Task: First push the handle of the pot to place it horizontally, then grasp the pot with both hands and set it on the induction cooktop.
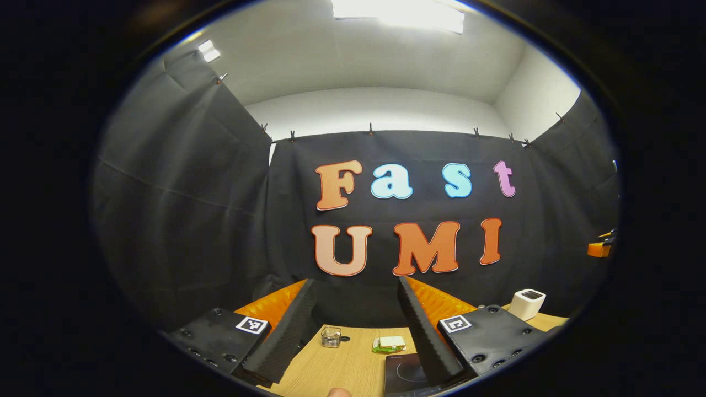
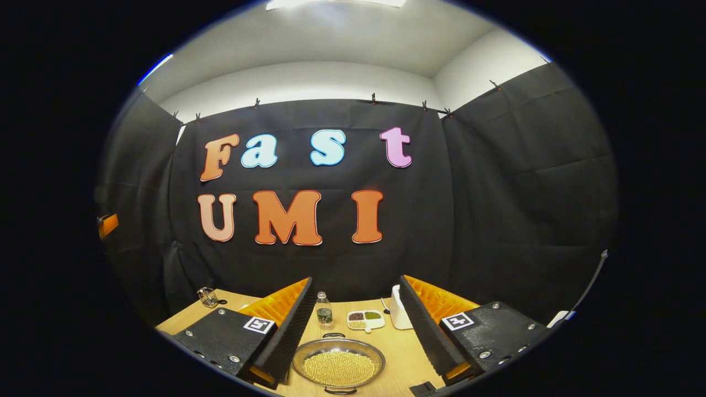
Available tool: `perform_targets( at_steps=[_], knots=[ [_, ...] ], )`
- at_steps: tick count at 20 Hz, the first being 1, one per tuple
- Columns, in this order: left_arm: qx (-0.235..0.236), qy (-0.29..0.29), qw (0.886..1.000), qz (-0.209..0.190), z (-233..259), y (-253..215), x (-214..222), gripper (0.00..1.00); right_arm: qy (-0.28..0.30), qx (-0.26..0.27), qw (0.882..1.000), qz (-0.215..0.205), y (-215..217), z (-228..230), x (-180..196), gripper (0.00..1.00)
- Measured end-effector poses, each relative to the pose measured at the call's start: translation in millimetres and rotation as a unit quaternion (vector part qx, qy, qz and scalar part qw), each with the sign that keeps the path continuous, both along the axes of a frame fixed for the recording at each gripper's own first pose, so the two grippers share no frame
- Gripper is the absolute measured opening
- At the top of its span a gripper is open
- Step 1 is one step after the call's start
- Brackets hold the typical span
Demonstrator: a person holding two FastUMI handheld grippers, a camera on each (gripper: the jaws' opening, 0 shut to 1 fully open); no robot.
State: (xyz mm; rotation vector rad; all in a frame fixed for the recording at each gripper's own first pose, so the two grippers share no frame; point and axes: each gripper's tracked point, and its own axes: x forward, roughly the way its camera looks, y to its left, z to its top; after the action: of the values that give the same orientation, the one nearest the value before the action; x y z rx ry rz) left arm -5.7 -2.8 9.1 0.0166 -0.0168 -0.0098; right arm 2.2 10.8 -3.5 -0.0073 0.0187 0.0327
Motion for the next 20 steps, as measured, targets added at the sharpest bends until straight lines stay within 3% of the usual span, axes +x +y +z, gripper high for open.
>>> perform_targets(
  at_steps=[4, 5, 6, 10, 11, 12, 18, 20],
  knots=[
    [-0.001, 0.001, 1.000, 0.001, 0.1, 0.2, -1.5, 0.96, 0.008, 0.002, 1.000, 0.008, 1.7, -6.0, -0.9, 0.90],
    [0.000, 0.001, 1.000, 0.003, 1.1, 0.4, -2.1, 0.96, 0.008, 0.002, 1.000, 0.009, 1.6, -7.1, -1.0, 0.94],
    [0.001, 0.000, 1.000, 0.003, 1.6, 0.5, -2.4, 0.96, 0.006, 0.006, 1.000, 0.011, 0.7, -6.3, -1.7, 0.79],
    [0.000, -0.004, 1.000, 0.002, 5.7, -0.7, -5.2, 0.97, 0.010, 0.021, 1.000, 0.016, 0.8, -12.4, -2.2, 0.59],
    [-0.001, -0.004, 1.000, 0.001, 6.6, -1.3, -6.0, 0.96, 0.012, 0.021, 1.000, 0.016, 0.5, -14.8, -1.6, 0.60],
    [-0.001, -0.005, 1.000, 0.001, 8.0, -2.0, -7.1, 0.97, 0.014, 0.021, 1.000, 0.015, -0.3, -17.2, -2.7, 0.48],
    [0.001, 0.000, 1.000, -0.010, 8.7, -12.5, -12.0, 0.98, 0.029, 0.025, 0.999, 0.011, -2.5, -34.1, -2.4, 0.18],
    [-0.002, 0.000, 1.000, -0.012, 9.2, -12.9, -11.2, 0.98, 0.034, 0.024, 0.999, 0.012, -1.4, -42.2, -2.8, 0.14]
  ],
)
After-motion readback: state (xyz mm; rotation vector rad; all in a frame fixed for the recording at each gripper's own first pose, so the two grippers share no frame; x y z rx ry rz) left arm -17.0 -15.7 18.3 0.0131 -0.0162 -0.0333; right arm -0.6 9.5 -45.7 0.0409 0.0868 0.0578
